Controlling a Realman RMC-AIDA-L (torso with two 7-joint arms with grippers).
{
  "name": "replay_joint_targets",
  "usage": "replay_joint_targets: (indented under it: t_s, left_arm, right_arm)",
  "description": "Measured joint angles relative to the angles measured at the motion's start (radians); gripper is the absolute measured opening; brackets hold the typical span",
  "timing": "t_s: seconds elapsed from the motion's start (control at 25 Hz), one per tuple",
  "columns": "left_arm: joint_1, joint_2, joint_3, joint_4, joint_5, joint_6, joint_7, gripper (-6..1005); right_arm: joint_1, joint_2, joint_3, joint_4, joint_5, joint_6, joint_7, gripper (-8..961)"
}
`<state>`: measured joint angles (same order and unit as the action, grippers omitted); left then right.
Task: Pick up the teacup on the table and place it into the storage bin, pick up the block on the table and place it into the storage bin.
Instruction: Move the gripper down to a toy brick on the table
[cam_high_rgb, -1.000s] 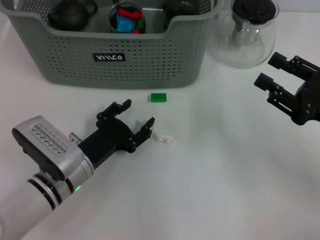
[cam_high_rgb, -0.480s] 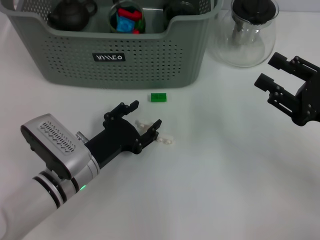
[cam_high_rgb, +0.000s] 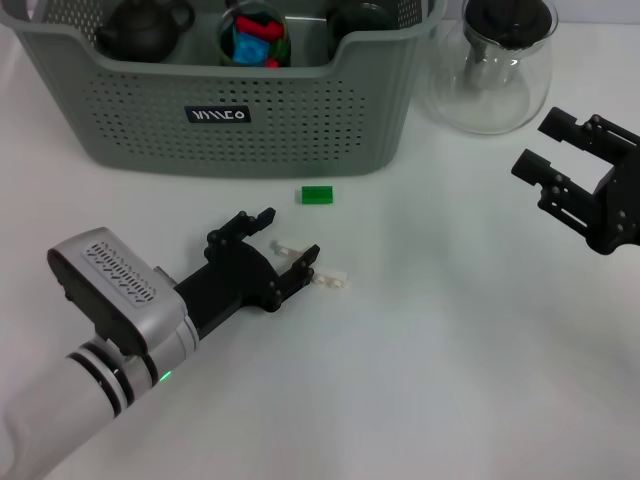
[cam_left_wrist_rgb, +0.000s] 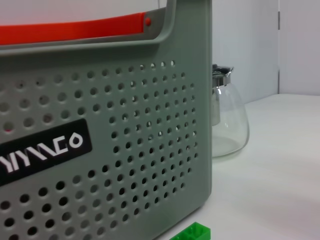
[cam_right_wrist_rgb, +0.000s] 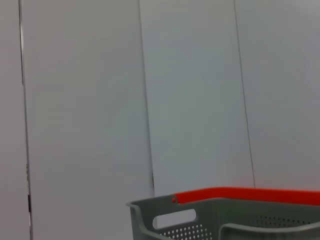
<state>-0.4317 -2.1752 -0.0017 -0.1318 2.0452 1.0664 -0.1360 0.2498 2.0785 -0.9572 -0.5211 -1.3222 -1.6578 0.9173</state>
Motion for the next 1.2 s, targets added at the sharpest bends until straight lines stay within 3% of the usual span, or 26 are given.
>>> replay_joint_targets:
  t_s: [0.72,1.2]
  left_arm:
    - [0.046,0.000,-0.031,0.009,-0.007,0.047,0.005,717]
    - [0.035,-0.003,-0.009,-0.021,0.001,0.034,0.012,718]
  right_arm:
    - [-0.010,-0.005,0.001,0.006,0.000,-0.018,0.000,566]
    - [-0.012,-0.005,0.002,0.007,0.000,-0.027,0.000,567]
